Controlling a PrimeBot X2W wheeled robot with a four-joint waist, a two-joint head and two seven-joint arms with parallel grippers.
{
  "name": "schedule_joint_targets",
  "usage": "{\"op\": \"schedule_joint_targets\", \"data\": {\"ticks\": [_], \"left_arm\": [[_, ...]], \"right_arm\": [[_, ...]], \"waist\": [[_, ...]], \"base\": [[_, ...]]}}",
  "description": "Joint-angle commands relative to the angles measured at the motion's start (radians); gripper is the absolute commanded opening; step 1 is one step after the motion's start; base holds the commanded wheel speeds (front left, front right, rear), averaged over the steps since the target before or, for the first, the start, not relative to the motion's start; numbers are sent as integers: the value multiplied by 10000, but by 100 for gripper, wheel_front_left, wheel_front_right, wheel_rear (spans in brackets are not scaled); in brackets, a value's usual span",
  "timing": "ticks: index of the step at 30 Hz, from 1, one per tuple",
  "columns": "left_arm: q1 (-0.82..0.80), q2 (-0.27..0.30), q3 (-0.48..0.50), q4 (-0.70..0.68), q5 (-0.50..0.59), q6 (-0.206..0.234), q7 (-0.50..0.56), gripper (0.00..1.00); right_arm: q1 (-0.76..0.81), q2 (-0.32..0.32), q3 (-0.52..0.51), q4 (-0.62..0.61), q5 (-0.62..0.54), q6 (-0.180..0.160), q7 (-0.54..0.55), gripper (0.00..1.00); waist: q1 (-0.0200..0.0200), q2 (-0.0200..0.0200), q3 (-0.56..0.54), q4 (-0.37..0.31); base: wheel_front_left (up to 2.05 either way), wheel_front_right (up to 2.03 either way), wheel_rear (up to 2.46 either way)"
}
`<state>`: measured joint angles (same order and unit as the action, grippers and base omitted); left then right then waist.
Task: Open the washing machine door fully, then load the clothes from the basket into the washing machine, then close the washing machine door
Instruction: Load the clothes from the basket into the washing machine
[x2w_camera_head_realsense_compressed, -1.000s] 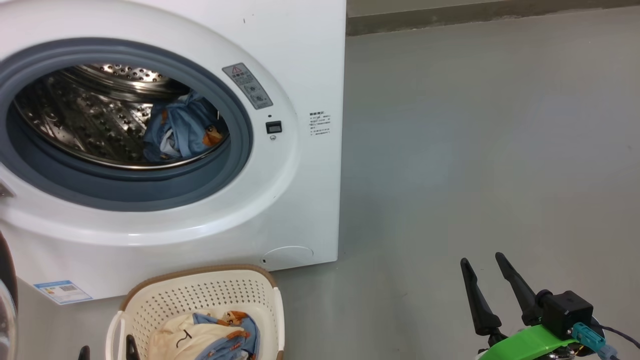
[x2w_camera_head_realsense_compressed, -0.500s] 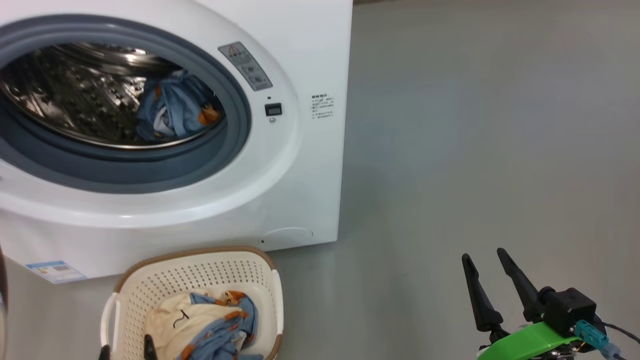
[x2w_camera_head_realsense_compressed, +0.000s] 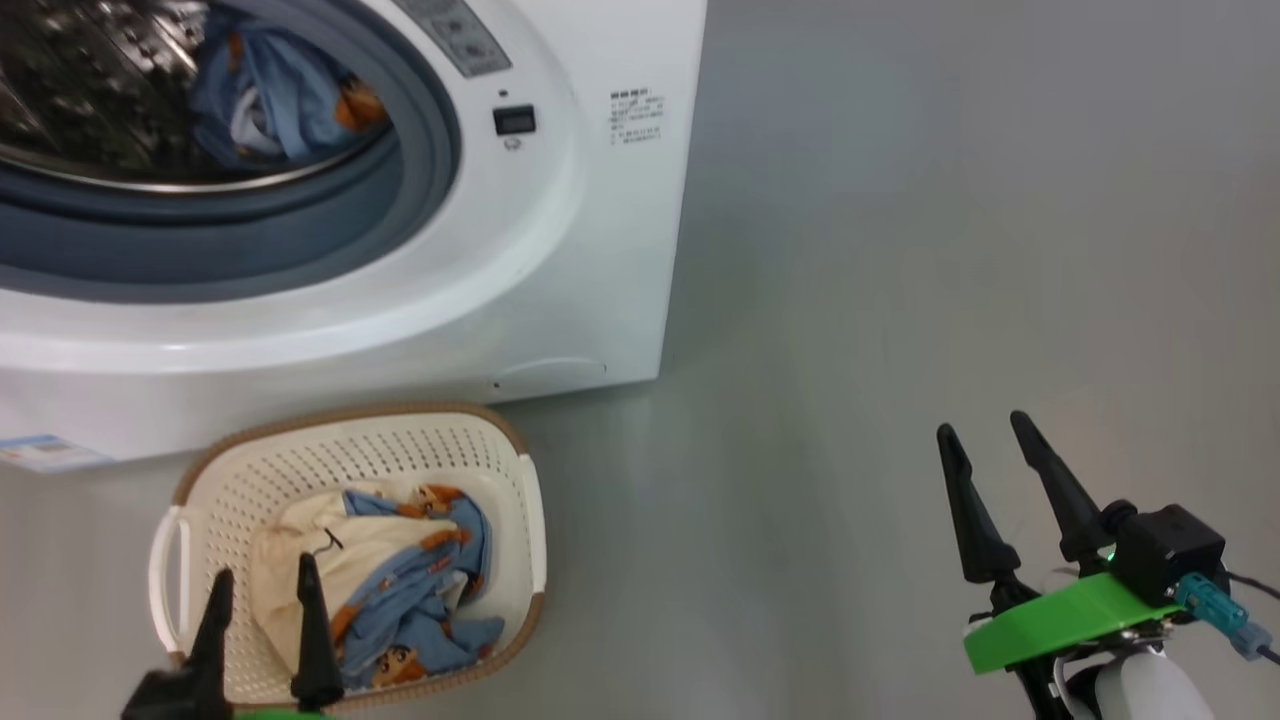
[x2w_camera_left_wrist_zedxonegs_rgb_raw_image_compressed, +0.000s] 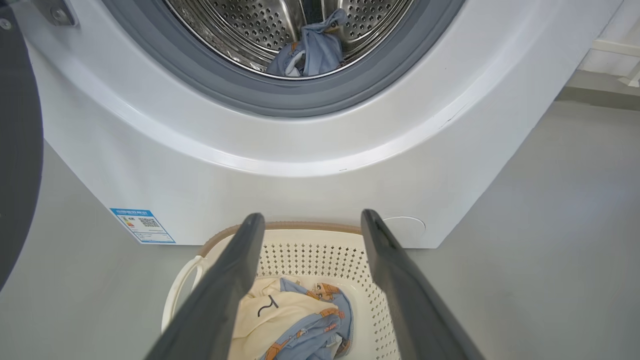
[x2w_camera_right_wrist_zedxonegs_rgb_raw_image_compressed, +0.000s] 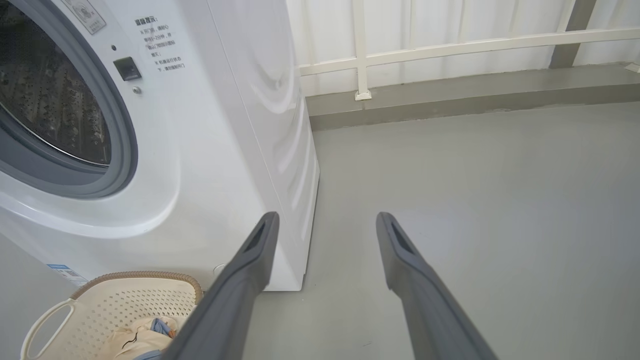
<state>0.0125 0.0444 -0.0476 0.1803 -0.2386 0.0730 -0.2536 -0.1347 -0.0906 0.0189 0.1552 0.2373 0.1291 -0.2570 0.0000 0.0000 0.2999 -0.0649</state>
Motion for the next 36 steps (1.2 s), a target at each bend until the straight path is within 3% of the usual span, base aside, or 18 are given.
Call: {"op": "schedule_joint_targets", "data": {"ticks": [1, 12, 25, 36], "left_arm": [[-331, 59, 385, -18, 110, -102, -82, 100], [-2174, 263, 1009, 1967, 372, -778, -82, 100], [-4289, 1318, 879, 4975, 704, -1432, -59, 100], [-5686, 2032, 480, 6768, 871, -1674, 271, 100]], "right_arm": [[-215, -86, 239, -263, 52, 16, -48, 100], [-710, -61, 249, -414, 207, 16, -48, 100], [-1179, 70, 281, -669, 436, 16, -48, 100], [-1478, 163, 353, -773, 557, 16, -48, 100]], "waist": [[0, 0, 707, -108], [0, 0, 2166, -407], [0, 0, 3743, -1007], [0, 0, 4847, -1237]], "base": [[0, 0, 0], [0, 0, 0], [0, 0, 0], [0, 0, 0]]}}
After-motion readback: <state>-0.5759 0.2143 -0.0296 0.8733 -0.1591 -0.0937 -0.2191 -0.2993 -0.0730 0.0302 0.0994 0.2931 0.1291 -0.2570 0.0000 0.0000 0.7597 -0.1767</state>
